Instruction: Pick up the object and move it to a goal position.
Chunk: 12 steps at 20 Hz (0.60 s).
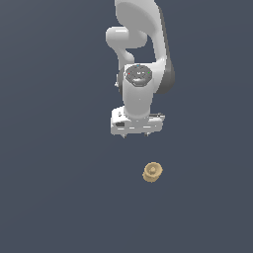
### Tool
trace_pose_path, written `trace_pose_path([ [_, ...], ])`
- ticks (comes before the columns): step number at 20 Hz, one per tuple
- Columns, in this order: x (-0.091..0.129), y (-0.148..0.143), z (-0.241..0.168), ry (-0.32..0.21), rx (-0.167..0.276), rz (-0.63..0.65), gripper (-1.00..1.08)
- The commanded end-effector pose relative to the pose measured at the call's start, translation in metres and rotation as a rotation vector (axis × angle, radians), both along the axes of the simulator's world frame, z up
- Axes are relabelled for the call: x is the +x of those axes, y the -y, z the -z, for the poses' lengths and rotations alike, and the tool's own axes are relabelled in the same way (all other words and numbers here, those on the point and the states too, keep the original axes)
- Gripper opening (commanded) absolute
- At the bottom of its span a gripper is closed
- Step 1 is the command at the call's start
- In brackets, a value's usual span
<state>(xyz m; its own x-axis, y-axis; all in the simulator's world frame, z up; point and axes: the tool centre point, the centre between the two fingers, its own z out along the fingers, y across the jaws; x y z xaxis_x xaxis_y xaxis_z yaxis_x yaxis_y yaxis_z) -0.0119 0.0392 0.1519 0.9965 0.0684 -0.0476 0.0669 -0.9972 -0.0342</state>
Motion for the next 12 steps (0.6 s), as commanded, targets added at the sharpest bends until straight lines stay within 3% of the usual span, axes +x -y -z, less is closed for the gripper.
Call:
trace_pose_path([
  [1, 0.0000, 0.0002, 0.0000, 0.000, 0.000, -0.001, 1.00],
  [12, 0.0044, -0.0012, 0.0011, -0.001, -0.001, 0.040, 1.00],
])
